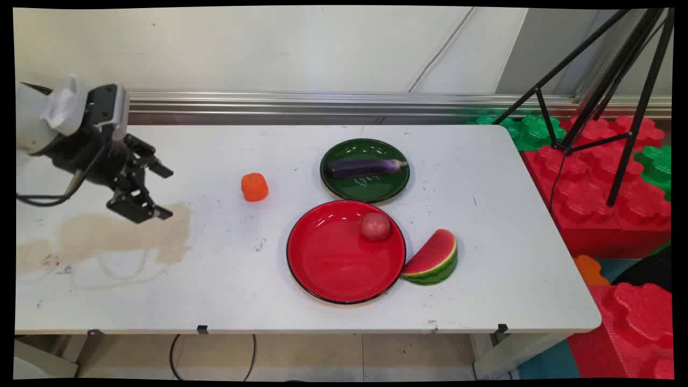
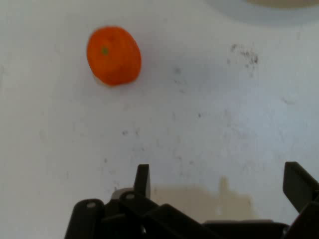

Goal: Pick up the eggplant from the green plate

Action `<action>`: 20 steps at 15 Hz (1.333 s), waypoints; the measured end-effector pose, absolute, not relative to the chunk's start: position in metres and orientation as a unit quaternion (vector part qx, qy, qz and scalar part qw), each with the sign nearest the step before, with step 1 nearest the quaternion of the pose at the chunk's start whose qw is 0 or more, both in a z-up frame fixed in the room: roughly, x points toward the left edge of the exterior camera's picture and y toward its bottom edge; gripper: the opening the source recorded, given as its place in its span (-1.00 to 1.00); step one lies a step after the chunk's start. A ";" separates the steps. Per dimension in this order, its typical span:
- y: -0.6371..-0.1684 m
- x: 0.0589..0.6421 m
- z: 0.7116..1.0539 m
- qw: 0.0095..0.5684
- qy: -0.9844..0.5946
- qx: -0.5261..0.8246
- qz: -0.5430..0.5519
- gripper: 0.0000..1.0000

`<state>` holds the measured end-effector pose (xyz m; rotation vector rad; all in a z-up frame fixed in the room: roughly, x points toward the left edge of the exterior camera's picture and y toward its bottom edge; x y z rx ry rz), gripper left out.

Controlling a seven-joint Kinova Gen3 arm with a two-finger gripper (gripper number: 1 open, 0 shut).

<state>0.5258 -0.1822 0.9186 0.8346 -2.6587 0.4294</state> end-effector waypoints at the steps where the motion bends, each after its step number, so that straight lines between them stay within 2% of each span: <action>1: -0.186 0.522 0.924 0.161 -0.931 0.290 0.154 1.00; 12: -0.255 0.457 0.973 0.163 -0.931 0.270 0.182 1.00; 20: -0.310 0.402 0.981 0.165 -0.925 0.278 0.200 1.00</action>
